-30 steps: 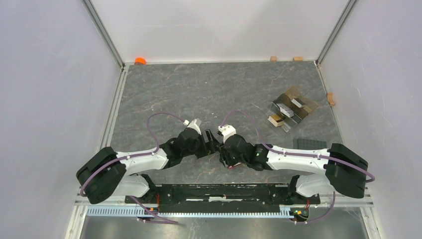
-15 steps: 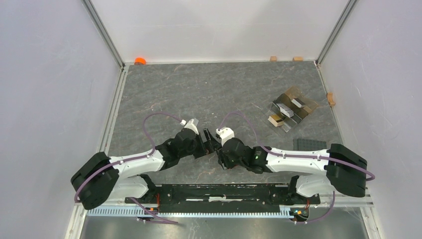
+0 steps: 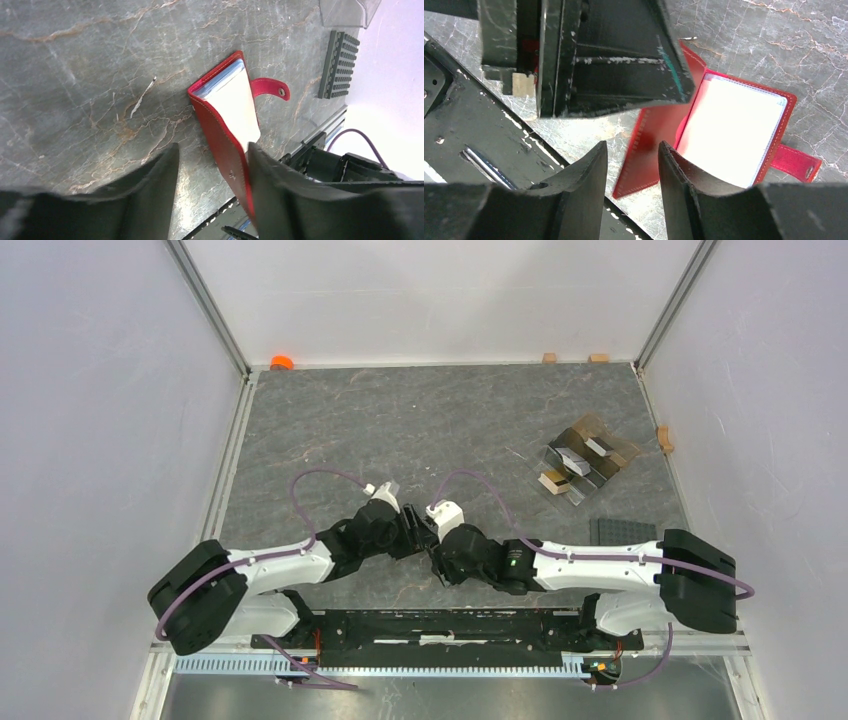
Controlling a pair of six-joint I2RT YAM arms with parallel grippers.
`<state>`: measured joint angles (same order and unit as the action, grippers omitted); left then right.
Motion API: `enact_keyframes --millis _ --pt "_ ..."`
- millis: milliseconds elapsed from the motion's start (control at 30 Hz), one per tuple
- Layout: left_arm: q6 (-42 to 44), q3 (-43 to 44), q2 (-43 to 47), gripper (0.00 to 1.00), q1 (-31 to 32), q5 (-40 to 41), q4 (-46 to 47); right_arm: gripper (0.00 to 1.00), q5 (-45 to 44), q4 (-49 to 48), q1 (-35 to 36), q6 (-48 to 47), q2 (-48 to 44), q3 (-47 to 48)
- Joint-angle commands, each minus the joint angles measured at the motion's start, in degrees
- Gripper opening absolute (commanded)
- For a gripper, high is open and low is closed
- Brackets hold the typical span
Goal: Put the credit cards into the card holder
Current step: Open the card holder at the center of the board.
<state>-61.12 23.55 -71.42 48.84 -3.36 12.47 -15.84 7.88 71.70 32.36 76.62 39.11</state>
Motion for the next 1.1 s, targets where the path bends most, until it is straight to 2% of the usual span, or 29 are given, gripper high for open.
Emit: enact_keyframes --millis 0,67,133,233,467,633,833,1067 --pt "-0.9 -2.1 0.2 0.51 0.0 0.4 1.4 0.49 -2.3 0.0 0.5 0.2 -0.9 2.4" --pt "-1.2 -3.1 0.5 0.39 0.0 0.5 1.5 0.52 -3.4 1.8 0.4 0.6 -1.9 2.5" --pt "-1.4 -4.0 0.8 0.30 0.0 0.7 1.5 0.56 -4.6 3.7 0.1 0.5 -3.5 2.5" --pt "-1.5 -4.8 1.6 0.25 0.0 0.9 1.5 0.61 -3.6 4.5 -1.8 -0.4 -6.1 1.5" --pt "0.4 -4.9 1.7 0.13 0.0 1.2 1.6 0.61 7.6 2.7 -9.5 -3.7 -8.5 -0.5" --pt "2.3 -4.8 1.1 0.06 0.0 1.8 1.9 0.59 17.7 0.7 -15.4 -5.6 -6.8 -1.3" --pt "3.0 -4.7 0.2 0.02 0.0 2.0 1.9 0.58 22.5 0.7 -21.1 -6.8 -4.9 -3.0" --pt "3.6 -4.4 -1.1 0.02 0.0 1.9 1.9 0.57 26.1 0.6 -25.3 -6.9 -3.3 -5.1"
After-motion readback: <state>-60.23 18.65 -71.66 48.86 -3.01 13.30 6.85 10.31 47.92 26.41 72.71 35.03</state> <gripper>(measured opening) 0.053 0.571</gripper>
